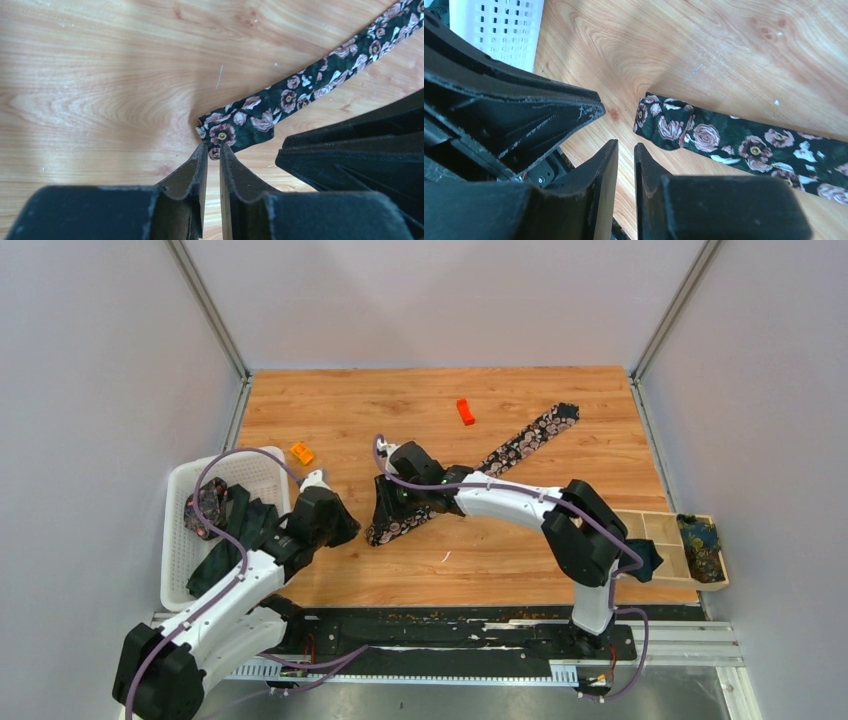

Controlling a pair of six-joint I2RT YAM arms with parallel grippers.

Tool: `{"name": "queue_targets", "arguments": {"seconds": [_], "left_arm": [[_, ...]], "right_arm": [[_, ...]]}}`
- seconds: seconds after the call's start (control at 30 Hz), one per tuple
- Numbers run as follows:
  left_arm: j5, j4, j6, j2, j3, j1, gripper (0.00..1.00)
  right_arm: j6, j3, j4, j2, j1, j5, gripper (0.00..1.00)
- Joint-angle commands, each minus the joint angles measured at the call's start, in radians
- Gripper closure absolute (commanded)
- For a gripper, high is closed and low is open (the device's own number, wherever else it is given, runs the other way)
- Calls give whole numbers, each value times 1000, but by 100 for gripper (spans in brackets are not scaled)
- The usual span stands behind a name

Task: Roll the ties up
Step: Roll the tie at the center of the board.

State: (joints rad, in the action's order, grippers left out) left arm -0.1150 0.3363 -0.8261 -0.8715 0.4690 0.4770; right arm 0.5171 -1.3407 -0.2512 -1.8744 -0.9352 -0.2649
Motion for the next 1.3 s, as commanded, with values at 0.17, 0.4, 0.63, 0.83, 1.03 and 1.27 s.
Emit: {"name": "queue_targets", "arguments": {"seconds": [0.17, 0.4, 0.63, 0.83, 1.03, 1.27], "left_arm": [[-27, 7, 49, 73, -38, -5, 70], [-9, -12, 61, 83, -56, -5, 65], [23, -70, 65, 89, -85, -5, 55], [54, -132, 60, 69, -104, -5, 50], [68, -184, 53, 36, -114, -5, 49], [77, -241, 57, -12, -119, -5, 49]], "right_arm": [[-37, -112, -43, -108, -5, -21, 81], [-46, -113, -46, -139, 4, -6, 82], [-54, -101, -46, -152, 18, 3, 84], [-58, -97, -48, -159, 21, 10, 84], [-62, -88, -42, -167, 27, 10, 85], [-59, -58, -20, -178, 38, -2, 86]]}}
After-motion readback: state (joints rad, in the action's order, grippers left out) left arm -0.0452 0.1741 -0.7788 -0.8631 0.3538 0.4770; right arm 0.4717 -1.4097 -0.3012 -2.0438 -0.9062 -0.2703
